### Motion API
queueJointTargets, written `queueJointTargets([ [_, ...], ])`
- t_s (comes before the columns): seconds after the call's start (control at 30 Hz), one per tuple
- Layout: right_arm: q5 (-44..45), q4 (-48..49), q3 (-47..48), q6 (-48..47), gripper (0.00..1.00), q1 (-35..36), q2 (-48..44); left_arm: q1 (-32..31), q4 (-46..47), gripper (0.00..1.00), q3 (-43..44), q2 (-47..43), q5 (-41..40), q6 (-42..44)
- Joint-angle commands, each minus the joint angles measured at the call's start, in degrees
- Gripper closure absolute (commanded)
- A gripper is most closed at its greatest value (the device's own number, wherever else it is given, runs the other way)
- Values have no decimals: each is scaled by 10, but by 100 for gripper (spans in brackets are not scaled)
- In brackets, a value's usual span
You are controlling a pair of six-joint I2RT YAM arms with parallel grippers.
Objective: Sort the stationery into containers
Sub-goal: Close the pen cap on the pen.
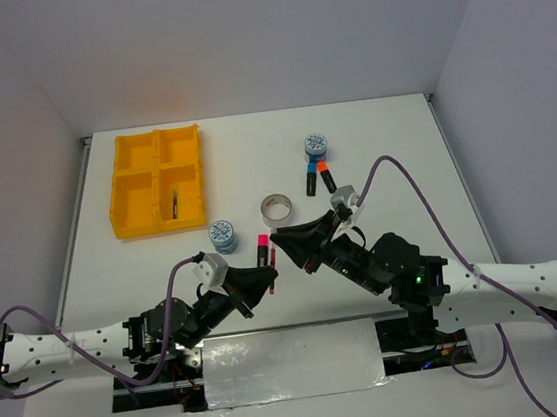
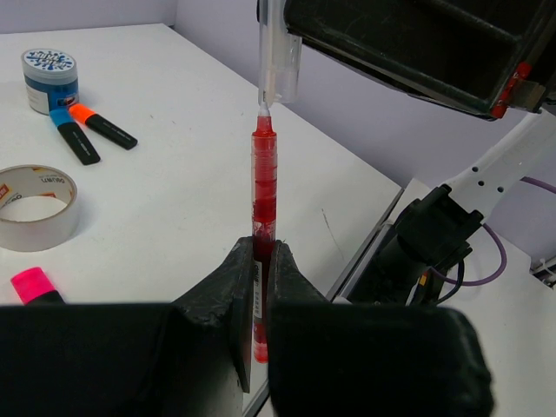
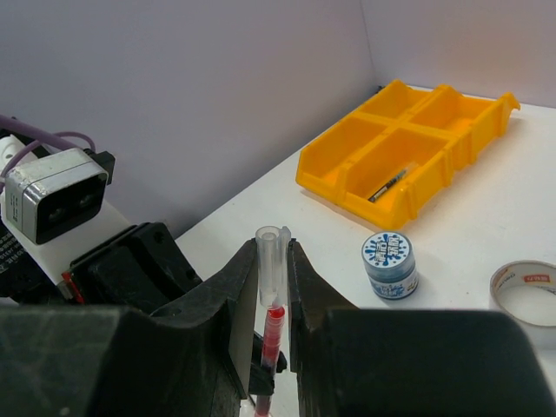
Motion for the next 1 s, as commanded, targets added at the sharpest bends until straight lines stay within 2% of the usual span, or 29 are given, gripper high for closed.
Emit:
queueJointTargets([
  [0.0,1,15,27,-23,96,-1,1,1,41,100,3,-3,10,-4],
  [0.97,-9,6,14,2,96,-2,-4,3,31,100,4,-16,1,-2],
])
